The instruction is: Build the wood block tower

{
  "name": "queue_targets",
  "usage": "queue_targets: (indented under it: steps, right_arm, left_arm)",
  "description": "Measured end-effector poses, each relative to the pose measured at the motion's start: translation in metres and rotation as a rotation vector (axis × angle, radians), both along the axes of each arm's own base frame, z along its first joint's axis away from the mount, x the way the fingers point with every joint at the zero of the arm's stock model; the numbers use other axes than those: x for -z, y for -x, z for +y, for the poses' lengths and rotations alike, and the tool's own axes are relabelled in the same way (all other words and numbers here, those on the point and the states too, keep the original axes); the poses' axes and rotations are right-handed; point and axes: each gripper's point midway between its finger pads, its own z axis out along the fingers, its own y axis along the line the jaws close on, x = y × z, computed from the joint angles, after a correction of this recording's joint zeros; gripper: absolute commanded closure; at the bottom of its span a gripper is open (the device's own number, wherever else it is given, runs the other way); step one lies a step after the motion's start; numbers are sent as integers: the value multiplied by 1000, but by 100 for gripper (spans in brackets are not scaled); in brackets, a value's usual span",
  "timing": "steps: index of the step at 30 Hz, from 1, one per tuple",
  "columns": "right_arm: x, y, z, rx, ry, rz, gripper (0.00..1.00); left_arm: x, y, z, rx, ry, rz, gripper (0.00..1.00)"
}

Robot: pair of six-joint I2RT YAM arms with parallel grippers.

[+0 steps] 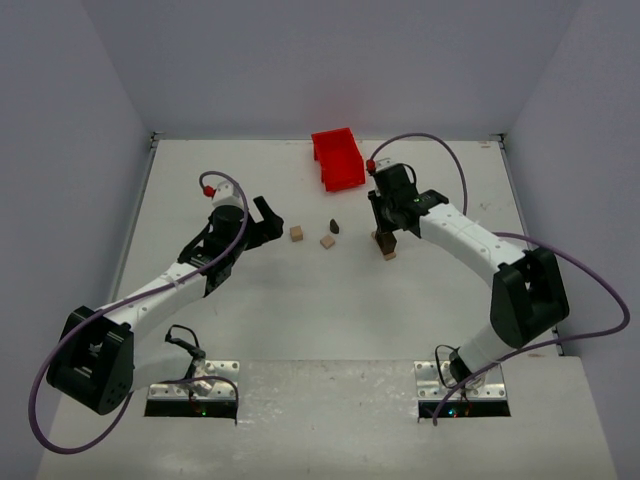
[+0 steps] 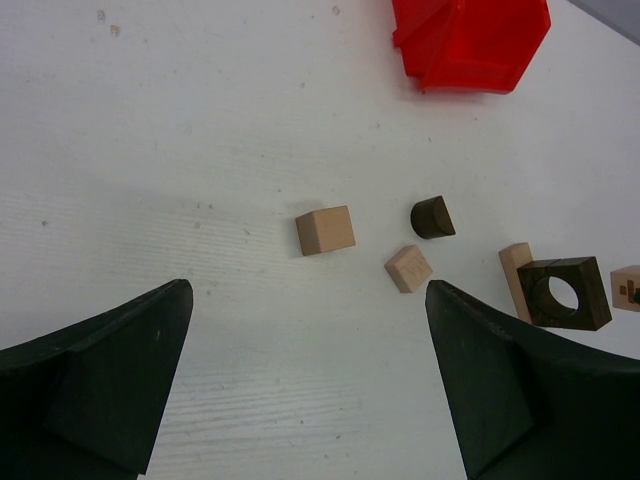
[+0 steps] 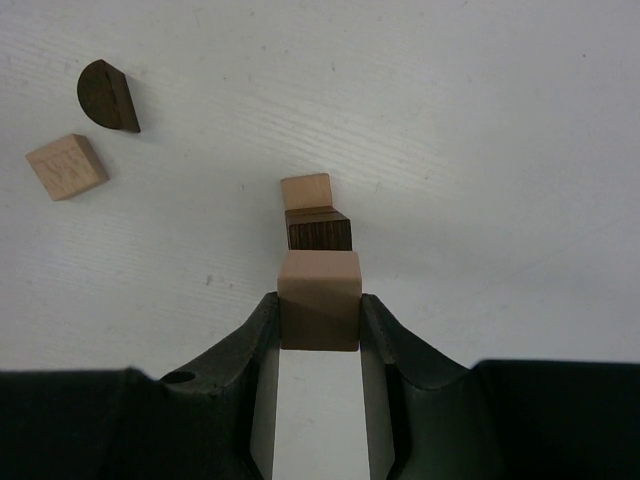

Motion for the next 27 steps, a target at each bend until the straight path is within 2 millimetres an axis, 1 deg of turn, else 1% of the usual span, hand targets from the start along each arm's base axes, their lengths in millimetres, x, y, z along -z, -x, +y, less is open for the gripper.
queue_targets:
  steps: [9, 17, 27]
  right_arm:
    - [14, 1, 1, -4, 13, 36, 74]
    - [14, -2, 1, -5, 14, 35, 72]
    - [19, -6, -2, 2, 23, 49, 69]
  left_arm:
    - [0, 0, 0, 1, 0, 0, 0]
    - [0, 0, -1, 3, 1, 1, 0]
    - [0, 0, -1, 6, 1, 0, 0]
